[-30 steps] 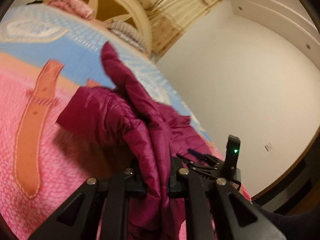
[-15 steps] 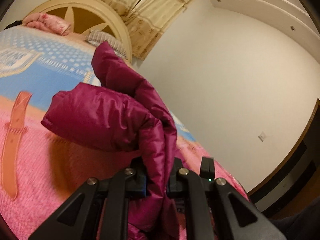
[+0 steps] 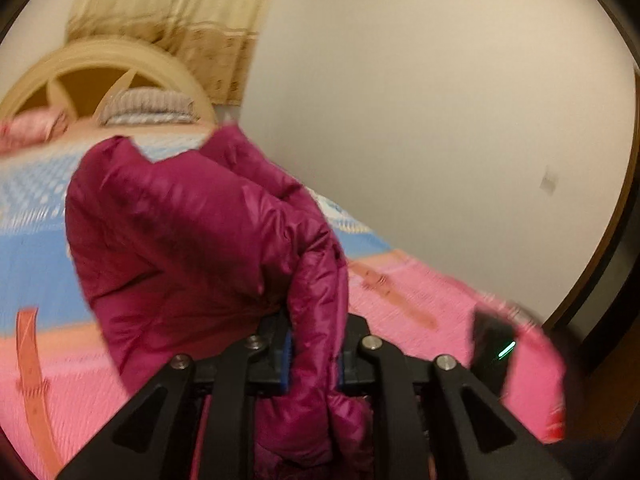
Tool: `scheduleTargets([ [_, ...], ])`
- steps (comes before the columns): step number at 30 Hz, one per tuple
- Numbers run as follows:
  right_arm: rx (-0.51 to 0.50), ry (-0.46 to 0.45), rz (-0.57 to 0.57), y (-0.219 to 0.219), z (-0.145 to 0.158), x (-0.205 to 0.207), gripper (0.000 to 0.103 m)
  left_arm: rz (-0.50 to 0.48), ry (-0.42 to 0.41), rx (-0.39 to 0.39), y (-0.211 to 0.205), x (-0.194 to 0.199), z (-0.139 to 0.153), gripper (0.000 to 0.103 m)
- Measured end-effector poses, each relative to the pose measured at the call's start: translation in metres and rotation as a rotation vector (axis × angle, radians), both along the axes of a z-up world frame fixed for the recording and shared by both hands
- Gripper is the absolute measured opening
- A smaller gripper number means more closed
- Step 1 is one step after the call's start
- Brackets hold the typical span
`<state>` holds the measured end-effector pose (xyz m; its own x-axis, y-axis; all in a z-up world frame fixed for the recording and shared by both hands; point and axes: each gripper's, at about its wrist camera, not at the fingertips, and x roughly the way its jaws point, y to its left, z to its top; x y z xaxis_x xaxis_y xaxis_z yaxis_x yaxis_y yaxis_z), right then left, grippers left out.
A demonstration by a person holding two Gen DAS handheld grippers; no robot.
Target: Fold large clothes
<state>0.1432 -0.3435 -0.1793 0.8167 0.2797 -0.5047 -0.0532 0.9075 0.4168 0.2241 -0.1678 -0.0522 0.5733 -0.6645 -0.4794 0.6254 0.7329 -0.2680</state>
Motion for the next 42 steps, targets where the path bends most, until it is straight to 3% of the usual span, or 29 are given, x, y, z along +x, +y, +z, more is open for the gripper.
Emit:
scheduleTargets([
  [1, 0.014, -0.007, -0.030, -0.009, 0.003, -0.001, 0.074, 0.003, -0.019, 0.022, -0.014, 0.000, -0.013, 0.025],
  [3, 0.031, -0.012, -0.081, -0.022, 0.006, -0.006, 0.075, -0.029, -0.018, 0.033, -0.028, 0.001, -0.031, 0.046],
  [5, 0.070, 0.002, -0.136, -0.037, 0.002, -0.009, 0.075, -0.052, -0.015, 0.024, -0.033, 0.001, -0.045, 0.060],
  [9, 0.117, 0.020, -0.191, -0.050, -0.005, -0.009, 0.075, -0.089, 0.017, -0.131, -0.010, 0.005, -0.062, 0.078],
  [13, 0.127, -0.015, -0.199, -0.056, 0.003, -0.008, 0.075, -0.059, 0.067, -0.230, 0.013, 0.004, -0.059, 0.085],
  [16, 0.117, -0.041, -0.206, -0.059, 0.008, -0.014, 0.075, -0.033, -0.036, -0.251, 0.027, -0.016, -0.036, 0.089],
  [18, 0.109, -0.053, -0.207, -0.059, 0.012, -0.016, 0.074, -0.016, -0.130, -0.263, 0.041, -0.032, -0.017, 0.100],
  [20, 0.109, -0.051, -0.214, -0.061, 0.011, -0.016, 0.075, 0.033, -0.176, -0.205, 0.045, -0.030, -0.011, 0.102],
  [23, 0.077, -0.059, -0.232, -0.058, 0.019, -0.020, 0.074, 0.117, -0.220, -0.017, 0.046, -0.031, -0.020, 0.102],
  [25, 0.045, -0.103, -0.209, -0.045, 0.040, -0.026, 0.074, 0.192, -0.221, 0.084, 0.047, -0.021, -0.030, 0.103],
  [27, 0.023, -0.159, -0.149, -0.026, 0.064, -0.033, 0.073, 0.289, -0.186, 0.136, 0.057, -0.005, -0.042, 0.103],
  [28, 0.013, -0.194, -0.106, -0.012, 0.078, -0.035, 0.073, 0.315, -0.151, 0.132, 0.062, 0.000, -0.049, 0.103],
  [30, 0.043, -0.241, -0.014, 0.013, 0.099, -0.035, 0.073, 0.340, -0.011, 0.049, 0.075, 0.015, -0.070, 0.103],
  [32, 0.150, -0.261, 0.115, 0.035, 0.114, -0.022, 0.074, 0.339, 0.090, -0.030, 0.083, 0.018, -0.084, 0.103],
  [34, 0.227, -0.279, 0.168, 0.054, 0.121, -0.003, 0.074, 0.352, 0.118, -0.070, 0.089, 0.022, -0.086, 0.103],
  [38, 0.234, -0.230, 0.105, 0.064, 0.108, 0.034, 0.074, 0.385, 0.107, -0.057, 0.101, 0.026, -0.080, 0.103],
  [42, 0.192, -0.086, -0.119, 0.031, 0.068, 0.048, 0.074, 0.438, 0.056, -0.023, 0.110, 0.054, -0.065, 0.103],
])
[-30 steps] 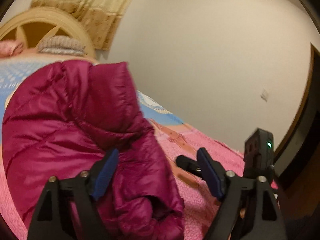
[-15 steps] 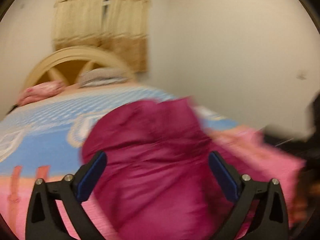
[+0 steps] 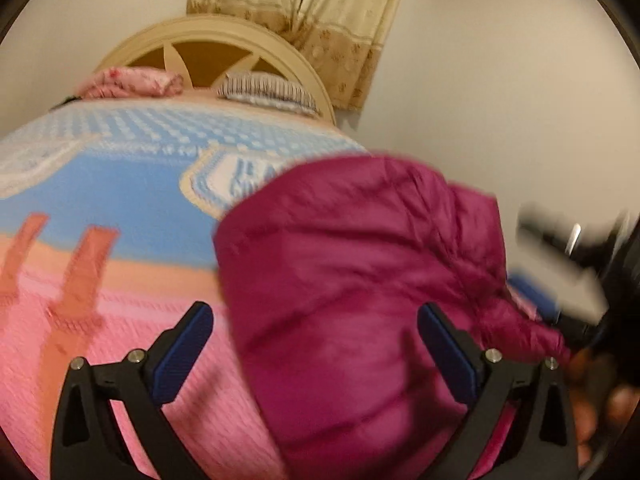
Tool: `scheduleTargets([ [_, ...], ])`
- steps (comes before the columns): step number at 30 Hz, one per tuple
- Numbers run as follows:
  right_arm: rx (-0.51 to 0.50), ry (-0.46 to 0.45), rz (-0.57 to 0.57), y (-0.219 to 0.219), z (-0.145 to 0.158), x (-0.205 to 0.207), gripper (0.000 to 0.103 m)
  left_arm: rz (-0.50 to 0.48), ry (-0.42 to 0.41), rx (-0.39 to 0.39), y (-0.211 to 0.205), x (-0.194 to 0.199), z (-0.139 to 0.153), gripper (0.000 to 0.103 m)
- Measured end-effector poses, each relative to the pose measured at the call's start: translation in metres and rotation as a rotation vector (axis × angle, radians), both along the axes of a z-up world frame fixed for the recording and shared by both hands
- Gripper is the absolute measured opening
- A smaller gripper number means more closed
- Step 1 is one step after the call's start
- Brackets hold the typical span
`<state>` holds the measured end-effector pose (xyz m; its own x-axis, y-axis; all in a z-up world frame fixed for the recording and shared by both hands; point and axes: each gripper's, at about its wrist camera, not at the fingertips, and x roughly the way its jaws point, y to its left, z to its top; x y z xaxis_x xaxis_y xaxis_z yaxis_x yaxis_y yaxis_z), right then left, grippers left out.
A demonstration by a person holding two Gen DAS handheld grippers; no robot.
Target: Fold large clothes
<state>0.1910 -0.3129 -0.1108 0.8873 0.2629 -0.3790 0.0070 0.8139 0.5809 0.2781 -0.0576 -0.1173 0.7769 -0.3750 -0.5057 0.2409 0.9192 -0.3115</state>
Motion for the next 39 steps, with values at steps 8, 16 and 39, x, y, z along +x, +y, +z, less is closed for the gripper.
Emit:
scheduleTargets([
  [8, -0.033, 0.117, -0.108, -0.039, -0.049, -0.004, 0.074, -0.060, -0.097, 0.176, -0.073, 0.051, 0.033, 0.103],
  [16, -0.010, 0.172, -0.136, -0.048, -0.080, 0.003, 0.074, -0.096, 0.082, 0.301, -0.116, 0.082, -0.011, 0.103],
  [39, 0.021, 0.250, -0.148, -0.054, -0.104, 0.013, 0.073, -0.095, 0.120, 0.449, -0.152, 0.081, -0.042, 0.103],
])
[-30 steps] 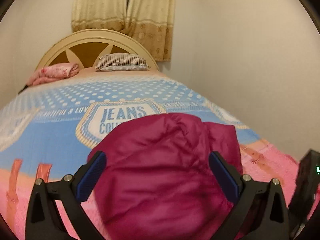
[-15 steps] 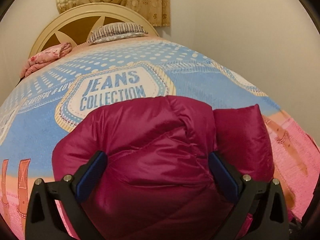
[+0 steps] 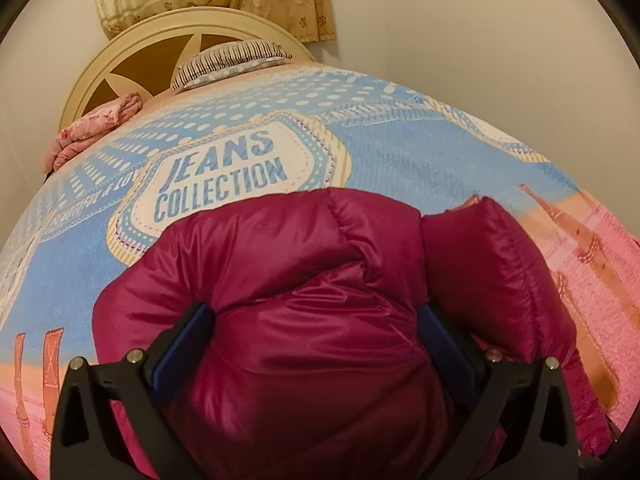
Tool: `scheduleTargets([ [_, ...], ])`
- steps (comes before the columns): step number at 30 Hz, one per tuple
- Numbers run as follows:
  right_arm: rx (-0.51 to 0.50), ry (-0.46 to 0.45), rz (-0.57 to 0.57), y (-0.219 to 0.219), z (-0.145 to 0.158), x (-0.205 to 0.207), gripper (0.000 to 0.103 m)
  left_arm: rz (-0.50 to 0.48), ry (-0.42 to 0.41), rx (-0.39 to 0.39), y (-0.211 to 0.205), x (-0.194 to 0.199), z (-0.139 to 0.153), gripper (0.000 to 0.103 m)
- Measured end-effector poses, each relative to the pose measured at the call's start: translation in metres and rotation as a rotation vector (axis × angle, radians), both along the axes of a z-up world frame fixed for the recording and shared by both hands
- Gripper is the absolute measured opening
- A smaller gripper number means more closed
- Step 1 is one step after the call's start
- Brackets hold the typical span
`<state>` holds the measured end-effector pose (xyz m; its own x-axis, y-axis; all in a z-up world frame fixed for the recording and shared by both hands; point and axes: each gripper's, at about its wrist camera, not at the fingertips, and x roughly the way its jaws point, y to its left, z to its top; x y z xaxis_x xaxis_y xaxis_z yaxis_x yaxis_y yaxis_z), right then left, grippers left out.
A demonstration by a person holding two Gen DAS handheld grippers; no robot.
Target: Fold large clothes
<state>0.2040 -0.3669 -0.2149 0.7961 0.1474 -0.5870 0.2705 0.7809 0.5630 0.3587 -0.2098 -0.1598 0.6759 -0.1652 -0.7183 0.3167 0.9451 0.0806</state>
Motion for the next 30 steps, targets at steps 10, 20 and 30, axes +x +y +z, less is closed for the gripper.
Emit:
scheduleTargets([
  [10, -0.015, 0.009, -0.002, 0.003, 0.000, 0.004, 0.072, -0.002, 0.017, -0.002, -0.001, 0.001, -0.004, 0.103],
  [20, -0.024, 0.014, -0.003, 0.005, -0.001, 0.006, 0.072, -0.001, 0.025, 0.003, -0.005, 0.003, -0.008, 0.103],
  [30, -0.029, 0.021, 0.006, 0.007, -0.001, 0.009, 0.072, -0.001, 0.032, 0.012, -0.007, 0.004, -0.011, 0.103],
])
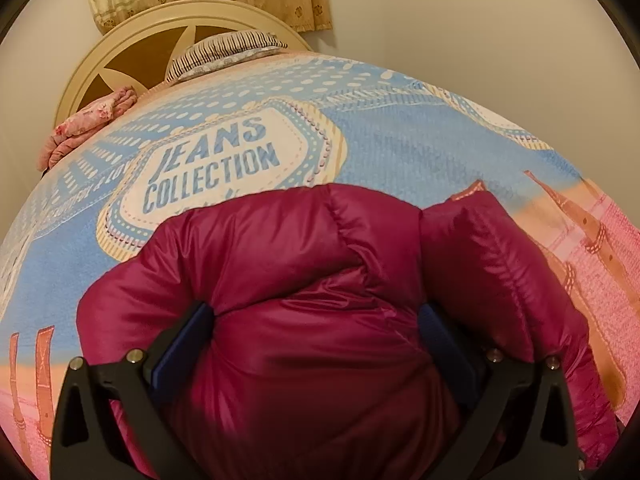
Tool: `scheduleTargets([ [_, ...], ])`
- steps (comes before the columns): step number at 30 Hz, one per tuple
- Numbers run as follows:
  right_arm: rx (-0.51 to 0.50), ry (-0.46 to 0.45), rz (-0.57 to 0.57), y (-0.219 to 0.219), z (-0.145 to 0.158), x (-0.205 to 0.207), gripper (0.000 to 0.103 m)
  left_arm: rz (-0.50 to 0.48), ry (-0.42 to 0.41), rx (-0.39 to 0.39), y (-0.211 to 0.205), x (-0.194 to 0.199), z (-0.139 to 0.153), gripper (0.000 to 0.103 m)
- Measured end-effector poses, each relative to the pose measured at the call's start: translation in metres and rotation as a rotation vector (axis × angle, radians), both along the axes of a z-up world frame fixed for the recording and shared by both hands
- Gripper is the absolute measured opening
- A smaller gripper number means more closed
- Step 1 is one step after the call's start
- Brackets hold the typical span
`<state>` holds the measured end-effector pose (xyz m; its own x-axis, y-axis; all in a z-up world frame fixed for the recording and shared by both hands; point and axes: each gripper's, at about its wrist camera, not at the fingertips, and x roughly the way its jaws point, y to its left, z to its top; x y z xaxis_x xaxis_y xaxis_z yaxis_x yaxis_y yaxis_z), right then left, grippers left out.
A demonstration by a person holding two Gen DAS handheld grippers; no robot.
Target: Fold large clothes
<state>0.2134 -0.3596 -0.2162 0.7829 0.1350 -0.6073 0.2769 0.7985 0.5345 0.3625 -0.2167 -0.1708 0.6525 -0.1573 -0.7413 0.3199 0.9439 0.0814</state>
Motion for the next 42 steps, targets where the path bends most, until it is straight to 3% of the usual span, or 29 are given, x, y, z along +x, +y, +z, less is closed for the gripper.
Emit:
scheduleTargets([
  [16, -0.005, 0.009, 0.033, -0.001, -0.001, 0.005, 0.074, -0.011, 0.018, 0.039, 0.004, -0.008, 0.009, 0.103],
  [23, 0.092, 0.014, 0.182, -0.016, 0.000, 0.008, 0.074, -0.045, -0.065, -0.121, 0.085, -0.065, 0.039, 0.103],
  [25, 0.113, 0.008, 0.211, -0.019, 0.001, 0.008, 0.074, -0.023, -0.053, -0.171, 0.109, -0.076, 0.037, 0.103],
  [29, 0.159, -0.004, 0.267, -0.028, 0.002, 0.010, 0.074, -0.006, 0.028, -0.380, 0.146, -0.087, 0.023, 0.103],
  [31, 0.189, -0.013, 0.290, -0.035, 0.002, 0.011, 0.074, -0.023, 0.059, -0.447, 0.147, -0.088, 0.016, 0.103],
  [37, 0.260, 0.006, 0.320, -0.050, 0.000, 0.022, 0.073, -0.056, 0.107, -0.474, 0.124, -0.080, -0.005, 0.103],
  [42, 0.279, 0.063, 0.414, -0.046, -0.007, 0.042, 0.057, -0.033, 0.163, -0.591, 0.135, -0.069, -0.016, 0.103],
])
